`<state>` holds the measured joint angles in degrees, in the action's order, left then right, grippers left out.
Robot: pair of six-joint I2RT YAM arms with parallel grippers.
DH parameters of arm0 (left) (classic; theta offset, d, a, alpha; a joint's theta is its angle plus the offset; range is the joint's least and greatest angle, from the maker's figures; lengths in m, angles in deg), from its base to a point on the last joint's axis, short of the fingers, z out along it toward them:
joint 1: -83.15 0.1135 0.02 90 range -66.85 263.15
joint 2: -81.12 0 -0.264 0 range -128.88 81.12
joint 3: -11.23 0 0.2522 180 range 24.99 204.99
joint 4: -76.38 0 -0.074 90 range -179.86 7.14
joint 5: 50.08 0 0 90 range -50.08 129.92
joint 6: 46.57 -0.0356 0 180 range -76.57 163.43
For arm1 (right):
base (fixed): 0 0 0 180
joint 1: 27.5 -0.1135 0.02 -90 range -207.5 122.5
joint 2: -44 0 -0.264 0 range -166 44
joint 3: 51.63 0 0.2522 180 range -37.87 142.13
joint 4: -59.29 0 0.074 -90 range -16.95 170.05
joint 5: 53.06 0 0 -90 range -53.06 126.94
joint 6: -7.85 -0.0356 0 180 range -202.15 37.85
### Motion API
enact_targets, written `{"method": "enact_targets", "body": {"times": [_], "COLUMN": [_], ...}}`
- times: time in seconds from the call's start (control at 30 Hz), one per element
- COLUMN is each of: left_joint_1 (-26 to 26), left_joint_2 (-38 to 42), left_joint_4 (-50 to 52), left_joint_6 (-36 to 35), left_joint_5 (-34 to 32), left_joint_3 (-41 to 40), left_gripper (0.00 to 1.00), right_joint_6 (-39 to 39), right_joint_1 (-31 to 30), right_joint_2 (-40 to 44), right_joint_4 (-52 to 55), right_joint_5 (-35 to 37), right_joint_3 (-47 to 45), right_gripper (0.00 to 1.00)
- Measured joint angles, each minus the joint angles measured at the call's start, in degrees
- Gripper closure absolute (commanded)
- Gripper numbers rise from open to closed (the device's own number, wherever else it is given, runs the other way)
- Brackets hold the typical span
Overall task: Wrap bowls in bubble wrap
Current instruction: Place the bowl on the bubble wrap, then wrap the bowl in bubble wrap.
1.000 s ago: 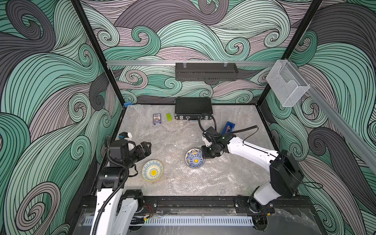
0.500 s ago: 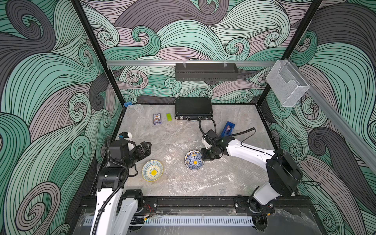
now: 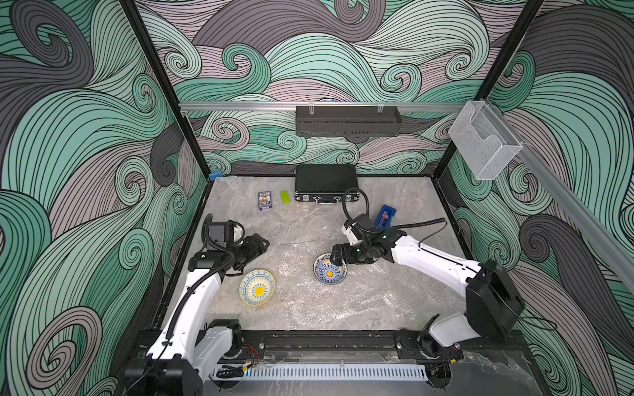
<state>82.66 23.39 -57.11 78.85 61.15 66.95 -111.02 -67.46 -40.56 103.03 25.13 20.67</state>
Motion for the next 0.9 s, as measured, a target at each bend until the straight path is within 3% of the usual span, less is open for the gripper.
{"method": "enact_targets", "body": {"times": [0.47,0.67,0.9], "left_joint_1": [-8.3,-8.9,-9.6], "left_joint_2": [-21.6,-25.5,-30.1], "left_joint_4": [-9.8,-11.8,-13.3], "left_joint_6": [1.0,0.6,-0.4], "left_joint_5": [-1.5,-1.6,-1.1], "left_joint_3": [2.2,2.3,2.5], "left_gripper": [0.23,0.27,0.34], "right_joint_6": [1.2,1.2,0.9], "right_joint_1": [0.9,1.6,2.3], "right_joint_2": [14.3,19.1,19.3], "right_joint_4": [-13.8,-17.5,-19.5], "right_joint_5": [2.6,4.0,4.4], "right_joint_3": [-13.7,-16.2,-16.9], "right_gripper": [0.03,0.03,0.03]}}
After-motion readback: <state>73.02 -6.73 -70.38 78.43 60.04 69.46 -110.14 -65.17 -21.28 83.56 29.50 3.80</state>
